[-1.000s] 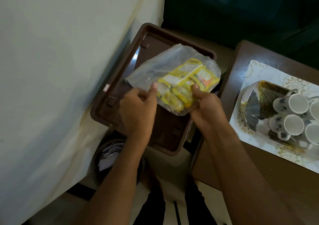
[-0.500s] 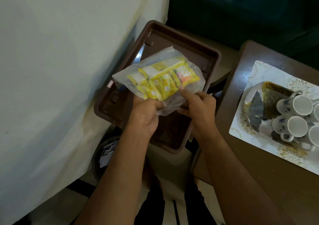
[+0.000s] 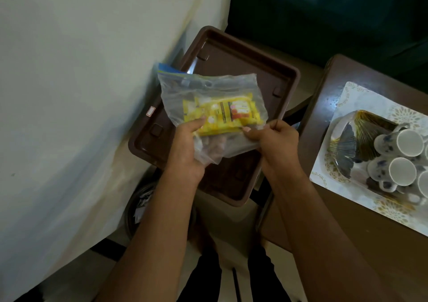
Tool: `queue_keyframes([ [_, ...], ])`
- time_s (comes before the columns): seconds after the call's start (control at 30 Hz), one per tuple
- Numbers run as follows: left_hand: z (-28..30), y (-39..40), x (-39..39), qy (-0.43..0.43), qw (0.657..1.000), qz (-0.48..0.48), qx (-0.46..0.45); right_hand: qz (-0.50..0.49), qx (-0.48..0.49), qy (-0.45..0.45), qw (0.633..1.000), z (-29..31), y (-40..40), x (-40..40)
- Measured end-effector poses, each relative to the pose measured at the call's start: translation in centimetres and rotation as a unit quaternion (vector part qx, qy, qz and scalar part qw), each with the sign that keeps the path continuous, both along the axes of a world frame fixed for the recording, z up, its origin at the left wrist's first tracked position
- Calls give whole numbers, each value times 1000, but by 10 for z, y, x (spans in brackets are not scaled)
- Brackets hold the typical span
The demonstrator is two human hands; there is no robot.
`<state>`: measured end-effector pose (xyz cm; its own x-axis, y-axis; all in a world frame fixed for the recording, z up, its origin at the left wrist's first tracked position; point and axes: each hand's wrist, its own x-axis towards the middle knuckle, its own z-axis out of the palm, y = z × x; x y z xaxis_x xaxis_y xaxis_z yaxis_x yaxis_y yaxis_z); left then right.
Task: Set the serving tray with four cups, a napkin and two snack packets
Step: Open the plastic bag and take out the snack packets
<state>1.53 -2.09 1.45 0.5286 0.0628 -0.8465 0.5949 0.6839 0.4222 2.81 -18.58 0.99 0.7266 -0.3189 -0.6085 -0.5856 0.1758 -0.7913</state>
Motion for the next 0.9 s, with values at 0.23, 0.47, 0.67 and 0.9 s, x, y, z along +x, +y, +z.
queue_keyframes([
  [0.23,-4,-14,-1,-55,987,-72,132,-21,60,40,997,8,-3,7],
  [0.47,0,-21,-1,-57,982,-93,156,20,14,61,998,3,-4,4],
  [0.67,4,-22,7,-39,994,-66,84,-21,38,36,998,5,-4,2],
  [0.9,3,-37,3,-135,965,-93,204,-16,11,12,1000,10,2,3],
])
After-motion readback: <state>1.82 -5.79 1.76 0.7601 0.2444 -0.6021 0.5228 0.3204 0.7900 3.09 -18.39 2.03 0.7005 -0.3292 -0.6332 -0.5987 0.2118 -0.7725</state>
